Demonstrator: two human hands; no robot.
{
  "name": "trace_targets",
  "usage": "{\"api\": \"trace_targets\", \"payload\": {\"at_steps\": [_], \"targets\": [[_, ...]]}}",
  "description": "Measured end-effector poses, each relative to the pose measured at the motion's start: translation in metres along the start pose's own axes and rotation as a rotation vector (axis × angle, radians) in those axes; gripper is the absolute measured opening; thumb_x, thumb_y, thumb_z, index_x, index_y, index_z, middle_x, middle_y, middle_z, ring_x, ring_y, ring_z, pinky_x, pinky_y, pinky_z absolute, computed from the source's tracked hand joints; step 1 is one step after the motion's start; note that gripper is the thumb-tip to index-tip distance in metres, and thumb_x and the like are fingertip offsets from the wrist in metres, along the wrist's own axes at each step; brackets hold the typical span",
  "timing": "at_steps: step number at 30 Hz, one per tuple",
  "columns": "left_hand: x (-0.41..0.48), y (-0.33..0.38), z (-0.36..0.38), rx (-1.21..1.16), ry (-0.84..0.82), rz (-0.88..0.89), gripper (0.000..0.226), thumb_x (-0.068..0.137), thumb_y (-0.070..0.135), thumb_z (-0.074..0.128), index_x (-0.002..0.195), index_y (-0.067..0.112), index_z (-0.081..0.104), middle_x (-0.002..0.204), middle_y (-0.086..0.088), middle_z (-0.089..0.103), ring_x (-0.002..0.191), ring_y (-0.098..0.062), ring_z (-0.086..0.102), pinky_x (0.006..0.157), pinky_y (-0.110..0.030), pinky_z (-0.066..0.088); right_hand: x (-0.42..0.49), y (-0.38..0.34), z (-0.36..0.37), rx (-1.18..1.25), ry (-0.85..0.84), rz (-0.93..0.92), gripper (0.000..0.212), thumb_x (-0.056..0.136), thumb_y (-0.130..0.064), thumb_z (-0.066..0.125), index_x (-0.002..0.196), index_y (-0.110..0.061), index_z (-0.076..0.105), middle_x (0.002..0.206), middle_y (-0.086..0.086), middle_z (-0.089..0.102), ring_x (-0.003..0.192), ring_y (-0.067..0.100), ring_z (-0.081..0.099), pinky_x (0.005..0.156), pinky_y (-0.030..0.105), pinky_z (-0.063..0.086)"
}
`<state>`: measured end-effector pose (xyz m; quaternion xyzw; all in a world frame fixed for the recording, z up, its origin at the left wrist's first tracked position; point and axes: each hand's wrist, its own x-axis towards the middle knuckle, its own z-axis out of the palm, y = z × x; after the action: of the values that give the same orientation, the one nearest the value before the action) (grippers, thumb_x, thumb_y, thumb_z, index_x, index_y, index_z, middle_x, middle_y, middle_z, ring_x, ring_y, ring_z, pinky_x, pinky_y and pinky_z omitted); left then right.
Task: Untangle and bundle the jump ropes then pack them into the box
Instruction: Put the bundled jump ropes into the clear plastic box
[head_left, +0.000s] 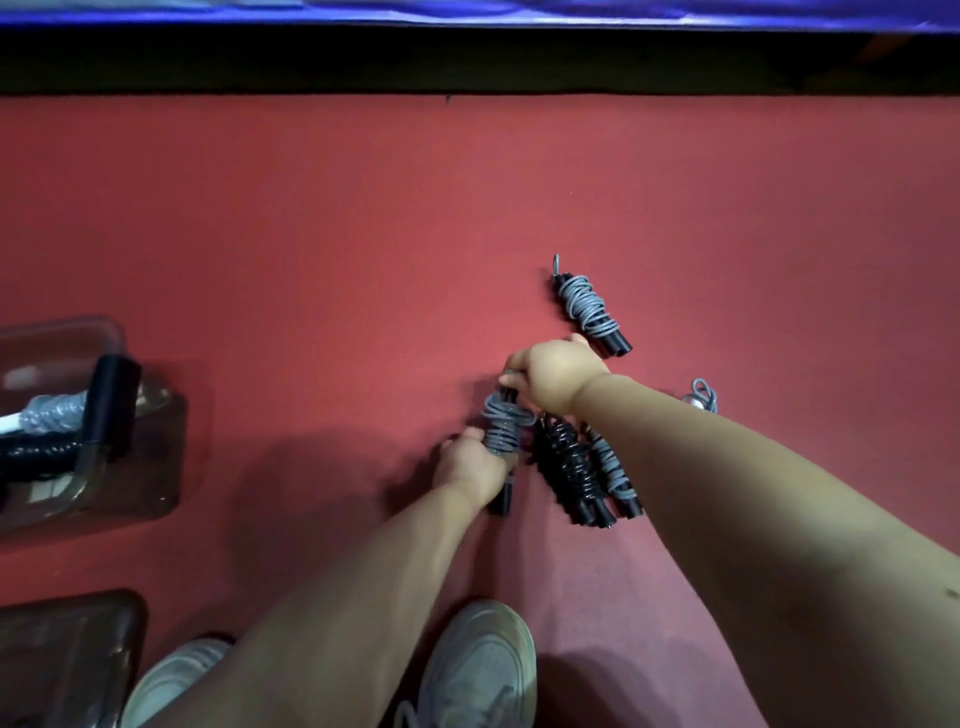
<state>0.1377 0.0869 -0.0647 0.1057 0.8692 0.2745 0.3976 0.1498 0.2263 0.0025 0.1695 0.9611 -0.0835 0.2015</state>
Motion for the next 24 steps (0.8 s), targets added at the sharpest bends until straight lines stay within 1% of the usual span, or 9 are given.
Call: {"api": "trace_targets", "payload": {"at_steps": [5, 8, 10, 12, 13, 15, 18, 21, 24], "targets": [[-0.002, -0.006, -0.053, 0.124, -0.026, 0.210, 0.041, 0.085, 0.031, 0.068, 0.117, 0.013, 0.050, 0.112, -0.011, 0.066, 0.104, -0.027, 0.062, 0.092, -0.036, 0.046, -0.007, -0.003, -0.021, 0.251, 0.007, 0.036, 0.035, 0.098, -0.042, 0.040, 0.116, -0.022, 0.061, 0.116, 0.008, 0.063, 0.112, 0.027, 0.055, 0.098, 0.034, 0.041], [-0.017, -0.002, -0.101, 0.286, -0.042, 0.333, 0.040, 0.087, 0.033, 0.065, 0.119, 0.015, 0.050, 0.109, -0.005, 0.066, 0.103, -0.024, 0.061, 0.088, -0.032, 0.046, -0.011, -0.018, -0.046, 0.394, 0.016, 0.016, 0.048, 0.097, -0.050, 0.034, 0.116, -0.015, 0.061, 0.122, 0.015, 0.054, 0.118, 0.028, 0.049, 0.105, 0.038, 0.035], [-0.033, 0.005, -0.141, 0.460, -0.010, 0.392, 0.045, 0.088, 0.038, 0.063, 0.126, 0.020, 0.047, 0.114, -0.003, 0.063, 0.106, -0.024, 0.058, 0.088, -0.031, 0.045, -0.012, -0.039, -0.069, 0.441, 0.047, -0.063, 0.044, 0.097, -0.047, 0.039, 0.122, -0.016, 0.058, 0.128, 0.011, 0.054, 0.120, 0.027, 0.050, 0.105, 0.034, 0.036], [-0.049, 0.008, -0.183, 0.601, 0.029, 0.431, 0.046, 0.089, 0.040, 0.060, 0.128, 0.021, 0.045, 0.117, -0.005, 0.061, 0.108, -0.026, 0.057, 0.088, -0.032, 0.044, -0.014, -0.071, -0.094, 0.482, -0.016, -0.180, 0.040, 0.095, -0.035, 0.051, 0.131, -0.018, 0.051, 0.128, 0.004, 0.056, 0.105, 0.025, 0.059, 0.089, 0.023, 0.046], [-0.057, 0.007, -0.205, 0.661, 0.059, 0.455, 0.046, 0.089, 0.041, 0.060, 0.128, 0.021, 0.045, 0.117, -0.006, 0.061, 0.109, -0.027, 0.056, 0.087, -0.032, 0.044, -0.014, -0.090, -0.106, 0.481, -0.074, -0.231, 0.041, 0.094, -0.032, 0.055, 0.133, -0.018, 0.050, 0.126, 0.003, 0.058, 0.096, 0.027, 0.062, 0.079, 0.023, 0.049], [-0.071, -0.002, -0.249, 0.792, 0.130, 0.490, 0.044, 0.089, 0.043, 0.058, 0.126, 0.022, 0.045, 0.118, -0.005, 0.061, 0.111, -0.027, 0.056, 0.087, -0.033, 0.044, -0.010, -0.130, -0.126, 0.413, -0.128, -0.308, 0.043, 0.091, -0.030, 0.060, 0.131, -0.017, 0.051, 0.120, 0.001, 0.062, 0.099, 0.024, 0.063, 0.080, 0.023, 0.049], [-0.091, -0.029, -0.311, 0.911, 0.262, 0.525, 0.044, 0.089, 0.045, 0.057, 0.125, 0.023, 0.046, 0.116, -0.001, 0.063, 0.111, -0.025, 0.056, 0.088, -0.032, 0.040, -0.001, -0.195, -0.143, 0.347, -0.121, -0.408, 0.049, 0.083, -0.031, 0.070, 0.128, -0.018, 0.053, 0.110, -0.003, 0.059, 0.100, 0.015, 0.057, 0.076, 0.012, 0.045], [-0.099, -0.073, -0.359, 0.948, 0.382, 0.555, 0.044, 0.088, 0.045, 0.059, 0.126, 0.025, 0.049, 0.113, 0.003, 0.064, 0.108, -0.022, 0.057, 0.087, -0.032, 0.037, 0.012, -0.261, -0.145, 0.229, -0.019, -0.480, 0.049, 0.079, -0.032, 0.074, 0.122, -0.017, 0.055, 0.112, 0.005, 0.056, 0.100, 0.022, 0.057, 0.088, 0.028, 0.046], [-0.096, -0.123, -0.396, 0.910, 0.427, 0.541, 0.048, 0.086, 0.044, 0.061, 0.129, 0.026, 0.049, 0.116, 0.003, 0.064, 0.110, -0.023, 0.056, 0.087, -0.033, 0.041, 0.026, -0.322, -0.135, 0.133, 0.056, -0.539, 0.049, 0.082, -0.036, 0.068, 0.125, -0.019, 0.052, 0.118, 0.008, 0.050, 0.102, 0.025, 0.056, 0.091, 0.030, 0.045]]}}
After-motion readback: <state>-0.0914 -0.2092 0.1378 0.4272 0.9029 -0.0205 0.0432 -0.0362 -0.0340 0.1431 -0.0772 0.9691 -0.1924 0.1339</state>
